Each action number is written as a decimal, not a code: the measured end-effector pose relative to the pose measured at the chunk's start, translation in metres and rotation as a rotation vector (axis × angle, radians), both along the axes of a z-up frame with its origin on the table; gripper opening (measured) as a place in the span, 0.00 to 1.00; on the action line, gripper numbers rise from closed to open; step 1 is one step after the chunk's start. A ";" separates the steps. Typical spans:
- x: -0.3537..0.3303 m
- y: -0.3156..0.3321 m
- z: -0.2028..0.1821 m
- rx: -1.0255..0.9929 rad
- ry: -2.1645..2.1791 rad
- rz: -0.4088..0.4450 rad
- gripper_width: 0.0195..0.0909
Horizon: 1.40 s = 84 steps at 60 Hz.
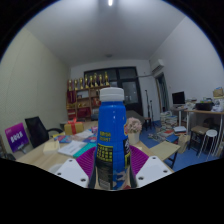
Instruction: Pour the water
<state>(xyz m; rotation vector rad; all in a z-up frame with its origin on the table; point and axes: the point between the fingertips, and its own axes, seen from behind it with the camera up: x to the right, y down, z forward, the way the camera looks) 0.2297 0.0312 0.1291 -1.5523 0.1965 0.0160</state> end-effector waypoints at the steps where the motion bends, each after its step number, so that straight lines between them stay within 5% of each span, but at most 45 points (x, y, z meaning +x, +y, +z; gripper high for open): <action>1: 0.004 0.008 -0.002 -0.017 -0.014 0.000 0.39; 17: 0.002 0.012 -0.059 -0.121 -0.122 0.030 0.39; 31: -0.002 0.010 -0.066 -0.156 -0.168 0.034 0.40; 39: 0.000 0.009 -0.069 -0.167 -0.154 0.031 0.64; 44: 0.003 -0.003 -0.078 -0.229 -0.156 0.033 0.88; 48: 0.000 -0.009 -0.083 -0.242 -0.150 0.044 0.91; 75: -0.029 -0.274 -0.009 -0.121 -0.166 -0.037 0.91; 84: -0.077 -0.339 -0.002 -0.102 -0.146 0.020 0.89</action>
